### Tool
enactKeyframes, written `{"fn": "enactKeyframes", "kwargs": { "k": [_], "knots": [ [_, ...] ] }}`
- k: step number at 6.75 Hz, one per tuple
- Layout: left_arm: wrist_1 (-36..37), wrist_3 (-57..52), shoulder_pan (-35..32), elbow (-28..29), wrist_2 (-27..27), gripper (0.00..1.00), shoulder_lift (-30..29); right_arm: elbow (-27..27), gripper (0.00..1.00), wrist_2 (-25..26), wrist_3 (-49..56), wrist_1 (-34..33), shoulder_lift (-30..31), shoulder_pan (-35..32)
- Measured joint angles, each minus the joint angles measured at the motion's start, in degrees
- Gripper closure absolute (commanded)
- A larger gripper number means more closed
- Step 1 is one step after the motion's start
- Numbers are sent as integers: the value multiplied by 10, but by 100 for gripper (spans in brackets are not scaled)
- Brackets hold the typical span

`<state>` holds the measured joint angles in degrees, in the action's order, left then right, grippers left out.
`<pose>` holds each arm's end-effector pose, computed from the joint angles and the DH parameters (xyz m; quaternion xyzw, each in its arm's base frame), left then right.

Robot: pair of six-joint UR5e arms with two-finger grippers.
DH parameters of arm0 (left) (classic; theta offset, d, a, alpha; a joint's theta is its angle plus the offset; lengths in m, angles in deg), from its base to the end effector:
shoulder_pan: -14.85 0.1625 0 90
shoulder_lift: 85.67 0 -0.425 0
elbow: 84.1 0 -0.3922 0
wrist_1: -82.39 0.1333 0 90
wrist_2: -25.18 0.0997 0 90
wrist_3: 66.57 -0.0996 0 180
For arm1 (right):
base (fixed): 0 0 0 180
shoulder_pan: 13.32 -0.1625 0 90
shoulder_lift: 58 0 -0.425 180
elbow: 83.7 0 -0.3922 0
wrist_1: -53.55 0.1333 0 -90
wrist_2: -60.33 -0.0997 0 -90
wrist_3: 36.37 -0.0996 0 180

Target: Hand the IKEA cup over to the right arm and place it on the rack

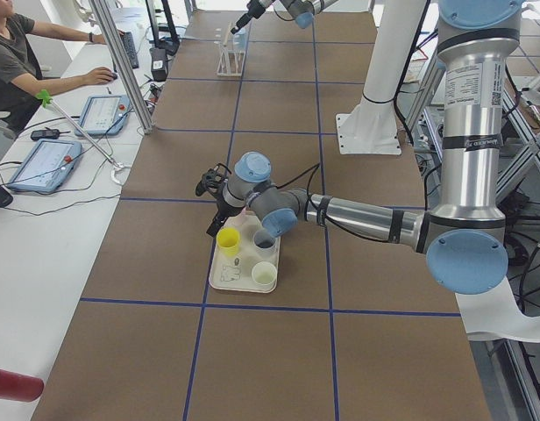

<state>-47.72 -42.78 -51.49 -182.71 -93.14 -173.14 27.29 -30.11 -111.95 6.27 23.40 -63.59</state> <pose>0.1233 -0.4957 0.5343 0.2577 0.3590 0.0949 0.8920 -0.2367 -0.4922 0.3243 0.3130 -0.5001 0.2463 0.7689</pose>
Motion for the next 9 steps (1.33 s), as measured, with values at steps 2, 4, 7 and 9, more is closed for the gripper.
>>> {"fn": "enactKeyframes", "kwargs": {
  "k": [2, 4, 7, 9],
  "knots": [
    [44, -26, 6, 20, -20, 0, -7, -2, 0, -15, -31, -14, -32, 1],
    [51, -30, 11, 51, -27, 0, -25, -3, 0, -17, -50, -15, -45, 1],
    [50, -31, 30, 85, -21, 19, -49, -2, 0, -17, -53, -15, -47, 1],
    [49, -31, 37, 92, -19, 29, -50, -3, 0, -17, -53, -15, -47, 1]
  ]
}}
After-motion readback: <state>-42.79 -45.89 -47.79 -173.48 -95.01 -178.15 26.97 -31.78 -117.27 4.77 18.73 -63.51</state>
